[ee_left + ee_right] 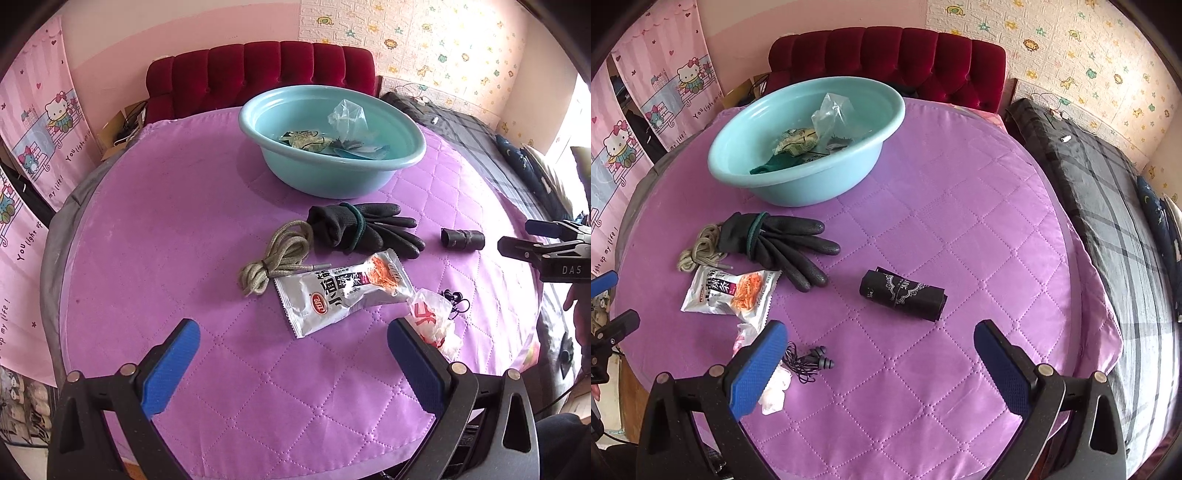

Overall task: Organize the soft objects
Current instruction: 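Raise both tools out of the basin back over the table, then grasp the black rolled cloth with the right tool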

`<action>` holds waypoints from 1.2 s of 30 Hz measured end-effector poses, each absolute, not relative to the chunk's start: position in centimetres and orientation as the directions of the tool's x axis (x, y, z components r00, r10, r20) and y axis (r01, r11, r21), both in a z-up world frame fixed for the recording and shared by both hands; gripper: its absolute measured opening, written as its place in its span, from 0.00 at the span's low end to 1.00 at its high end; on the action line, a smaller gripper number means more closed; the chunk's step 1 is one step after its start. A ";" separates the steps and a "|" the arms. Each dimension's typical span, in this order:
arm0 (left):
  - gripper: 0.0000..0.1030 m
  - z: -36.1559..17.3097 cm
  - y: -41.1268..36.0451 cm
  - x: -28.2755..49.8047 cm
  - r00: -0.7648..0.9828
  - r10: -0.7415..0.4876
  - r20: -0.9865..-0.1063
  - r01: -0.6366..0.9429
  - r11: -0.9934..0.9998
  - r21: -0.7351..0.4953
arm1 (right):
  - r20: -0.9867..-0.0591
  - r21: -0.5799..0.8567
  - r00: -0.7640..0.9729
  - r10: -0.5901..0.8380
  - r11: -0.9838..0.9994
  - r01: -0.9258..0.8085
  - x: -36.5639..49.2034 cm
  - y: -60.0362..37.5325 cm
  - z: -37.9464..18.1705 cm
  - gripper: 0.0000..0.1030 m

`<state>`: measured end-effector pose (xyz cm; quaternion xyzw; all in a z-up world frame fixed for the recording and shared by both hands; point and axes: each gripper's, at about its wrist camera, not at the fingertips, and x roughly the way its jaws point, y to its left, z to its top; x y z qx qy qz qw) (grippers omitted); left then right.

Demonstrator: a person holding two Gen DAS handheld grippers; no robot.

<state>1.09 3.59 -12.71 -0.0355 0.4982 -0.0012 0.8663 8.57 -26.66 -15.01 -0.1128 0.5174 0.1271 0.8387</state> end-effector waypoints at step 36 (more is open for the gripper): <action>1.00 -15.4 4.1 2.0 0.392 0.004 -0.920 -0.148 0.987 -0.059 | -0.992 -0.103 0.125 -0.032 0.777 -0.621 18.2 -26.8 -24.0 0.98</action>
